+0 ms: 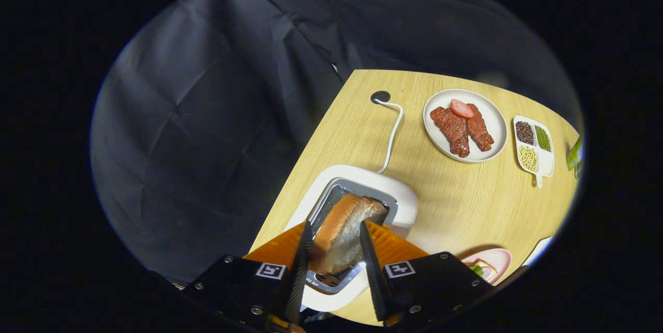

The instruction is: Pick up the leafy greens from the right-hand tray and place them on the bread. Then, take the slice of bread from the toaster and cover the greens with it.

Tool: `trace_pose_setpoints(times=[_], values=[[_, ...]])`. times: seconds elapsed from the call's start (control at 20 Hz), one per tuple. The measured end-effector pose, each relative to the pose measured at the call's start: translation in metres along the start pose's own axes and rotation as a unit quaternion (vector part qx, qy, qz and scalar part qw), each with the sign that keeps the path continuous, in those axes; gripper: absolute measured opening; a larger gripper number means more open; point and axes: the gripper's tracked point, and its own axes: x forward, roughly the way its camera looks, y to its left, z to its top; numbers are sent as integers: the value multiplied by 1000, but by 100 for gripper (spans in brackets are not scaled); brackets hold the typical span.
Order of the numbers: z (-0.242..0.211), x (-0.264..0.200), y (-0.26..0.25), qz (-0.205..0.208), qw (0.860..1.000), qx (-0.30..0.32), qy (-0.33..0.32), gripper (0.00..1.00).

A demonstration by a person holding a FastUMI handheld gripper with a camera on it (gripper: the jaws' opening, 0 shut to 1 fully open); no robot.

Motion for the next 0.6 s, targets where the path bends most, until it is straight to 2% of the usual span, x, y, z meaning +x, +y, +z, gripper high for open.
trace_pose_setpoints(times=[0.1,0.2,0.25,0.35,0.6], values=[[-1,-3,-5,-6,1000,-11,-3,47],[0,-11,-8,-16,1000,-17,-12,33],[1,-13,-11,-18,999,-23,-17,22],[-2,-16,-12,-14,999,-29,-21,14],[-2,-27,-11,4,998,-40,-40,11]])
